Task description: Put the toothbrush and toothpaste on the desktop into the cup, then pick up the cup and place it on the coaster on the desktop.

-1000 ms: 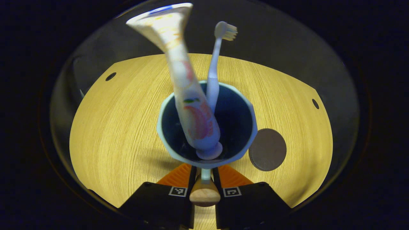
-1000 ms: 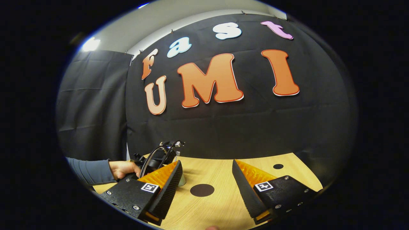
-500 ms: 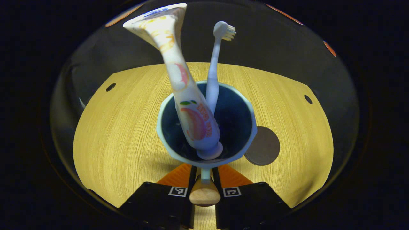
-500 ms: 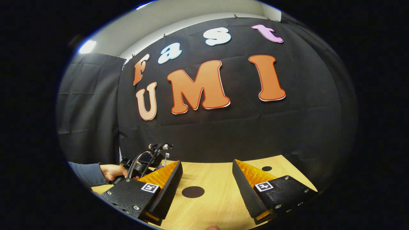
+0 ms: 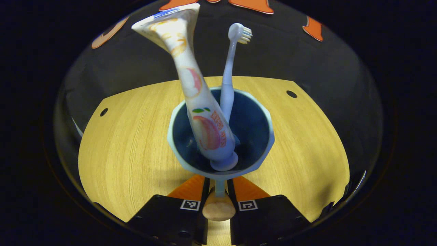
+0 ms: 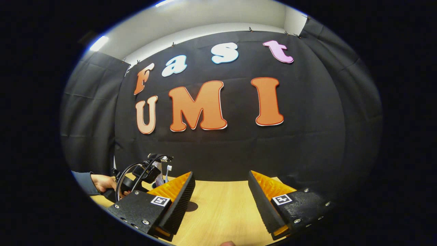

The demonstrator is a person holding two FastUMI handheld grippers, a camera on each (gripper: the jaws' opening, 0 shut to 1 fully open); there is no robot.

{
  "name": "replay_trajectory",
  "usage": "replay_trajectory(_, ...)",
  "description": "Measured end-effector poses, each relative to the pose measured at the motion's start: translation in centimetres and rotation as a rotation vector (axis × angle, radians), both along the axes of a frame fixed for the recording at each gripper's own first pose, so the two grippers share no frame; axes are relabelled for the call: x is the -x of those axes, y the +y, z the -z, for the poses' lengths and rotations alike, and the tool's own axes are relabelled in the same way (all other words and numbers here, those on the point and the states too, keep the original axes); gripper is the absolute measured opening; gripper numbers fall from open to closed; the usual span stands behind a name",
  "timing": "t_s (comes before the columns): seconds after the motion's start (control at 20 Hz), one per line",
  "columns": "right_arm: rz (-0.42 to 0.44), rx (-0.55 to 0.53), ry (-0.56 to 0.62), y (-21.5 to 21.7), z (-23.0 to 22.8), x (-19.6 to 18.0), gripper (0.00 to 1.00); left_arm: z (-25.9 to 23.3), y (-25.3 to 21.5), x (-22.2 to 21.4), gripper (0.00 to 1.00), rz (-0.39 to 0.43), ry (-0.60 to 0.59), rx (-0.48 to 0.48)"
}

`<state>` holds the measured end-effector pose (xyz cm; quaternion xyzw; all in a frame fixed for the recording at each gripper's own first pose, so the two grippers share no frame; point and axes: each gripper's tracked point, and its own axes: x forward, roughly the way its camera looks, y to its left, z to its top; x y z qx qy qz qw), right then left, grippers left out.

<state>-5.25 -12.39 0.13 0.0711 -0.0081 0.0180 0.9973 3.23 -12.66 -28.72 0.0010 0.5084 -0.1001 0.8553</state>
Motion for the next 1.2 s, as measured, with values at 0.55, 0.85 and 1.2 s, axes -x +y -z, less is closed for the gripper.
replay_trajectory(0.55, 0.073, 0.034, 0.025, -4.3, 0.8, 5.4, 0.93, -0.1, -4.4, -1.9, 0.25, 0.126, -0.021, 0.016)
replay_trajectory(0.85, 0.08, 0.052, 0.031, -5.1, 1.1, 5.1, 0.93, 4.1, -3.0, -8.5, 0.25, 0.014, -0.004, -0.035)
replay_trajectory(1.2, 0.08, 0.065, 0.059, -5.7, 2.0, 3.3, 0.94, 4.5, -8.0, -12.8, 0.26, -0.045, 0.043, -0.067)
